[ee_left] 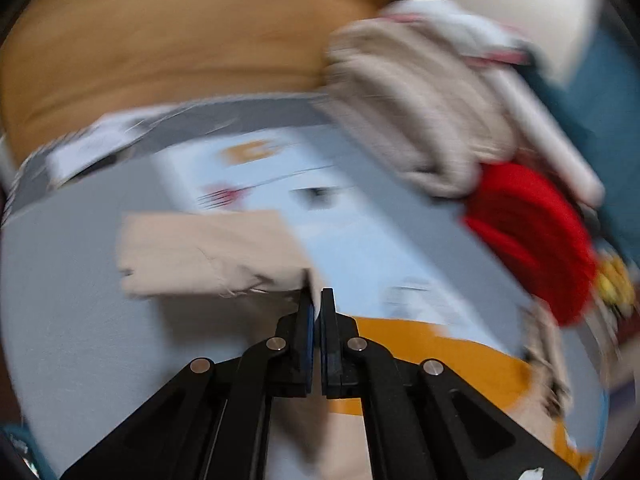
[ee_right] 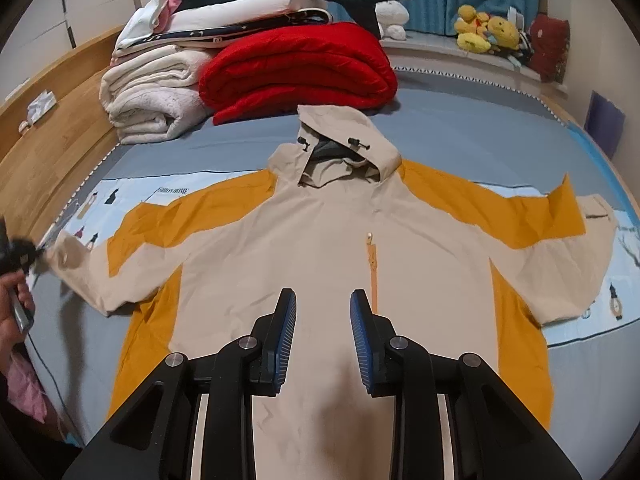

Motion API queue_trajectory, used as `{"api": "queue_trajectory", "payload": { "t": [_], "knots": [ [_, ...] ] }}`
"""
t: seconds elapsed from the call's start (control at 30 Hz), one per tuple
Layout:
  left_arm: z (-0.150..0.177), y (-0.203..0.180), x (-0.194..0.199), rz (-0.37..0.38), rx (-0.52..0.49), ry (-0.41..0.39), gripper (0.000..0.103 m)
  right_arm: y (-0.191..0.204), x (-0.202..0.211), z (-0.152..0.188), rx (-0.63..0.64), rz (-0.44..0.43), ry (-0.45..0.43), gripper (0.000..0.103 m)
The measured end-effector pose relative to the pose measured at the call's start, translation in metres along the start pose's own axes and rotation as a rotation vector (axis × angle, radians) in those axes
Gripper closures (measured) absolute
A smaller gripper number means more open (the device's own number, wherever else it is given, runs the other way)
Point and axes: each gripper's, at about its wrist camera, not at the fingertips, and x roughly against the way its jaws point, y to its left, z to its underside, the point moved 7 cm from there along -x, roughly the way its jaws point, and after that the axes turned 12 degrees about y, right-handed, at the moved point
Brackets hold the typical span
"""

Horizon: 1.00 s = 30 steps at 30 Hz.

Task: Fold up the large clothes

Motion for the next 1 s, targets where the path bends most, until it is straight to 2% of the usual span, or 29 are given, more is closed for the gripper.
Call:
{"api": "queue_trajectory", "payload": {
  "t": [0.1,0.13,0.27,0.37,0.43,0.47,0.5,0.67,0.7,0.8,0.83,0.87,1.0],
  "knots": [
    [0.032,-0.11,0.024,0.161,-0.164,0.009,0.103,-0.004,-0.001,0.002,-0.022,-0.015,0.012,0.067],
    [0.044,-0.134,0.028,0.196,-0.205,0.021,0.103,-0.005,-0.002,0.003,-0.03,-0.02,0.015,0.064],
    [0.116,-0.241,0.033,0.348,-0.418,0.129,0.103,-0.01,-0.007,0.005,-0.066,-0.049,0.036,0.054],
    [0.173,-0.291,0.023,0.442,-0.517,0.291,0.101,-0.013,-0.011,0.006,-0.076,-0.059,0.053,0.048],
    [0.213,-0.315,0.006,0.478,-0.603,0.493,0.086,-0.015,-0.016,0.007,-0.081,-0.065,0.066,0.045],
    [0.224,-0.32,0.001,0.486,-0.631,0.559,0.084,-0.016,-0.018,0.007,-0.085,-0.069,0.073,0.045],
    [0.227,-0.321,-0.001,0.475,-0.643,0.581,0.084,-0.018,-0.021,0.007,-0.09,-0.072,0.079,0.045],
    [0.174,-0.303,0.01,0.384,-0.595,0.437,0.085,-0.032,-0.035,0.006,-0.165,-0.061,0.115,0.045],
    [0.159,-0.295,0.011,0.339,-0.578,0.399,0.085,-0.035,-0.039,0.006,-0.183,-0.058,0.121,0.045],
    [0.143,-0.271,0.004,0.204,-0.566,0.342,0.085,-0.042,-0.055,0.008,-0.259,-0.084,0.149,0.049],
    [0.138,-0.266,0.0,0.176,-0.558,0.334,0.085,-0.043,-0.06,0.009,-0.277,-0.095,0.159,0.058],
    [0.132,-0.26,-0.002,0.164,-0.545,0.335,0.085,-0.043,-0.066,0.011,-0.293,-0.107,0.173,0.061],
    [0.118,-0.236,-0.006,0.149,-0.521,0.338,0.085,-0.041,-0.101,0.022,-0.357,-0.19,0.253,0.061]
  ]
}}
